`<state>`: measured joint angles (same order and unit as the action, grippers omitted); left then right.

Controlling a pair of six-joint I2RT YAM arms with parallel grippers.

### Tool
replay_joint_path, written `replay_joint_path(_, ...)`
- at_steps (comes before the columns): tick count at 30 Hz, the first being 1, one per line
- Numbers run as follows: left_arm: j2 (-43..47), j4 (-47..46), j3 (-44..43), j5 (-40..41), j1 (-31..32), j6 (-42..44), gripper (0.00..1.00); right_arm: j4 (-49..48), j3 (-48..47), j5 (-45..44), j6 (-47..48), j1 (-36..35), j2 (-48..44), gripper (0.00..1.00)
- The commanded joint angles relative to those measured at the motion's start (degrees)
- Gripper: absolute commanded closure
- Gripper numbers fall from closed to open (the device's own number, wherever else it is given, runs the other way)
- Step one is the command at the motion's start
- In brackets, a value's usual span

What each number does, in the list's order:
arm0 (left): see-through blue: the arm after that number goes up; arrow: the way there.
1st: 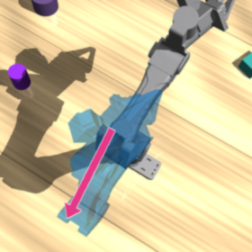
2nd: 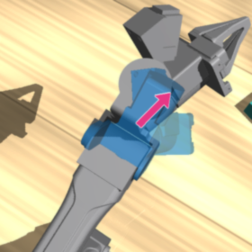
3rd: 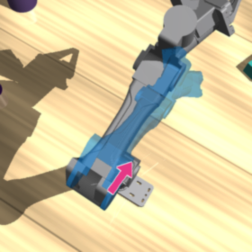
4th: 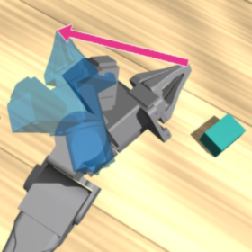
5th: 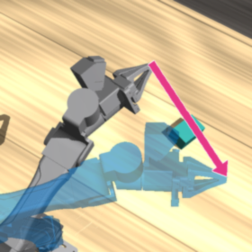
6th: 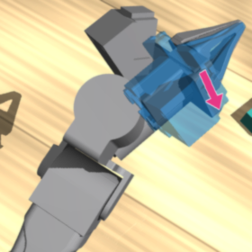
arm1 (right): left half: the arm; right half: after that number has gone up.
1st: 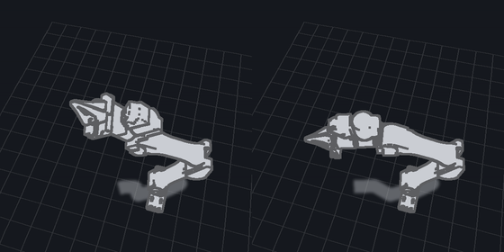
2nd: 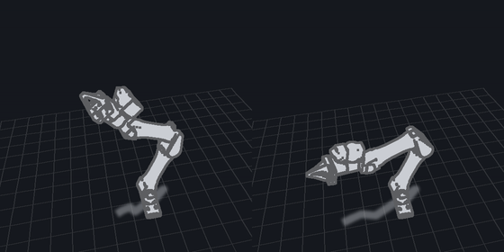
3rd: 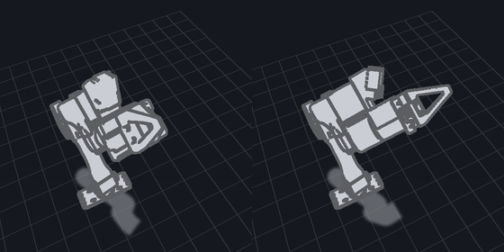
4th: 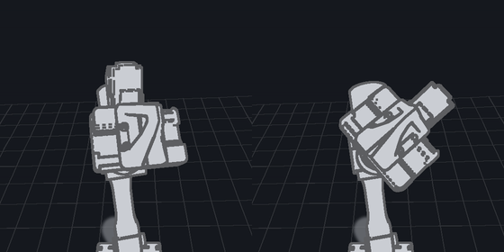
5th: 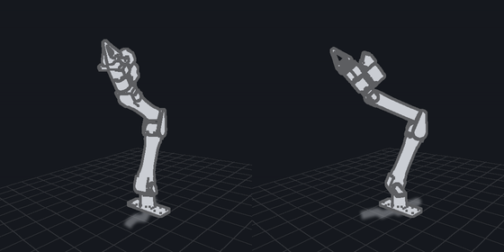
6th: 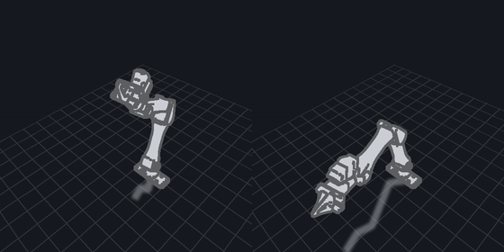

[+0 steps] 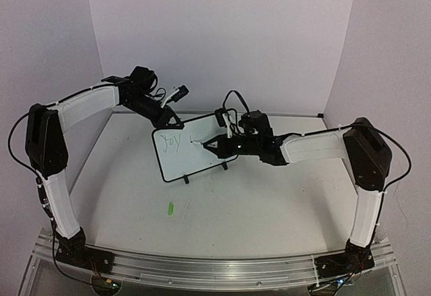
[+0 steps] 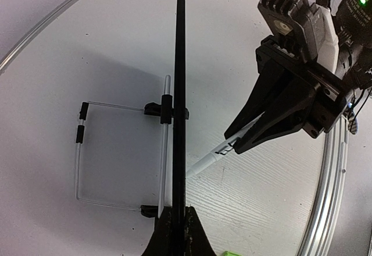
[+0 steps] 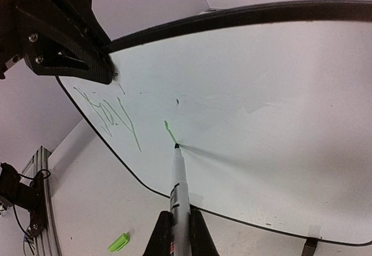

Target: Write a sentence on the whiteboard

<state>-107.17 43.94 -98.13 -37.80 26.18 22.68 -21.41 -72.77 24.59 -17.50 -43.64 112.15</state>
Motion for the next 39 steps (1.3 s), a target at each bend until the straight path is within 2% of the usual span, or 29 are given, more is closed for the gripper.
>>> replay_joint_path(1,-0.6,2.0,-1.4,-2.8,0.7,1.5,1.00,-1.5,-0.9,-1.8,-0.3,0.7,1.0,1.00)
replay_joint_path(9,-0.7,2.0,-1.4,-2.4,0.7,1.5,1.00,-3.4,1.8,4.1,0.2,0.6,-4.0,1.00)
replay_joint_path(15,-0.8,2.0,-1.5,-2.1,0.7,1.3,1.00,-4.5,2.7,3.5,-0.2,0.7,-6.9,1.00)
replay_joint_path(39,-0.9,2.0,-1.6,-2.5,0.7,1.3,1.00,-4.2,-2.8,2.0,-1.0,0.7,-1.0,1.00)
